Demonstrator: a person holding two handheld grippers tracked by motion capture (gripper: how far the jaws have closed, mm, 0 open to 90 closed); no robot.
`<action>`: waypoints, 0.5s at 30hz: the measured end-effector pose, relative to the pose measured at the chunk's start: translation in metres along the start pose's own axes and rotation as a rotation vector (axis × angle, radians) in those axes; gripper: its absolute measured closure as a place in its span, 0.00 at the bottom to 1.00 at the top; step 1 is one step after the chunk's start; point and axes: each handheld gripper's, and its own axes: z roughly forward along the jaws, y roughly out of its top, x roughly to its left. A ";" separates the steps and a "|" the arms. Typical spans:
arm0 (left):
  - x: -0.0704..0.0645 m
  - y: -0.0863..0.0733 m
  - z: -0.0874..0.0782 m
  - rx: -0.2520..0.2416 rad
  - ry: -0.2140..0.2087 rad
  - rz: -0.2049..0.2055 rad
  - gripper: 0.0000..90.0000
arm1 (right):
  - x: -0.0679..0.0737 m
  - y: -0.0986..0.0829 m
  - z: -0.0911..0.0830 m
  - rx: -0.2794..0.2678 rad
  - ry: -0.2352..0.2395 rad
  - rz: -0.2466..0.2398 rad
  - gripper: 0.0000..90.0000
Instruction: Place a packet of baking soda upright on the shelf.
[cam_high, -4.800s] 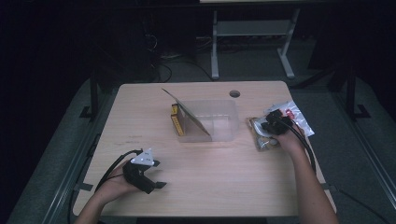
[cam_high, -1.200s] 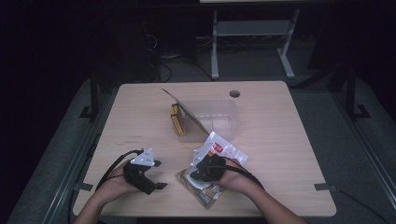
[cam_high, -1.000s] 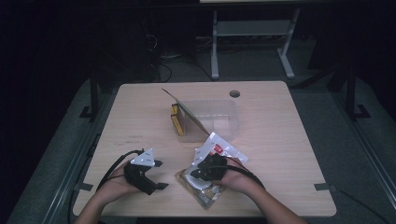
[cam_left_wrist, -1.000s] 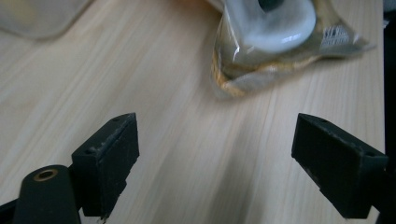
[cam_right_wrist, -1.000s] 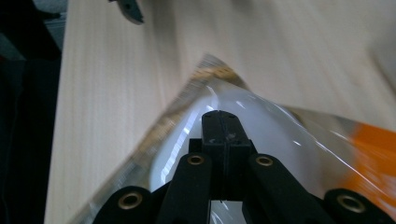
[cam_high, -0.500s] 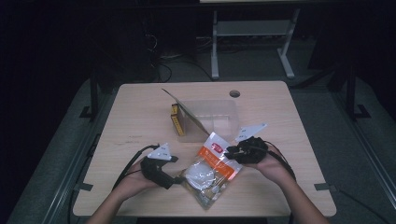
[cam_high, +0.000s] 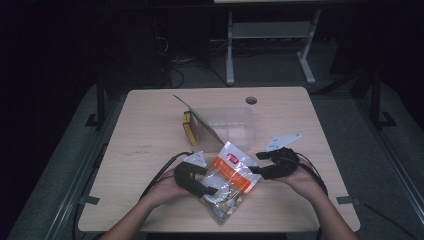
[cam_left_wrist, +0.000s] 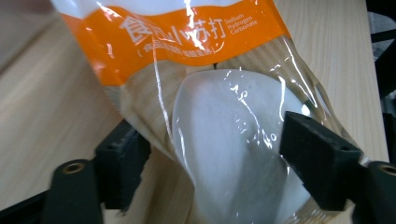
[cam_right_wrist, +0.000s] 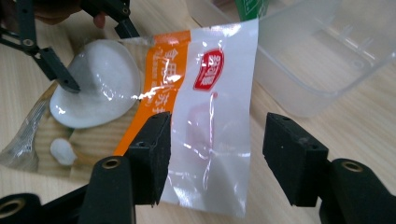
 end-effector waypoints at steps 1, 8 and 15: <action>0.001 0.001 0.002 0.004 -0.009 -0.005 0.30 | 0.000 -0.002 -0.001 0.004 0.000 0.003 0.45; 0.004 0.005 0.007 -0.008 -0.064 -0.024 0.49 | -0.001 -0.007 -0.006 -0.004 0.000 0.018 0.44; 0.000 0.006 0.006 -0.018 -0.045 0.020 0.72 | 0.000 -0.006 -0.008 -0.024 0.007 0.021 0.43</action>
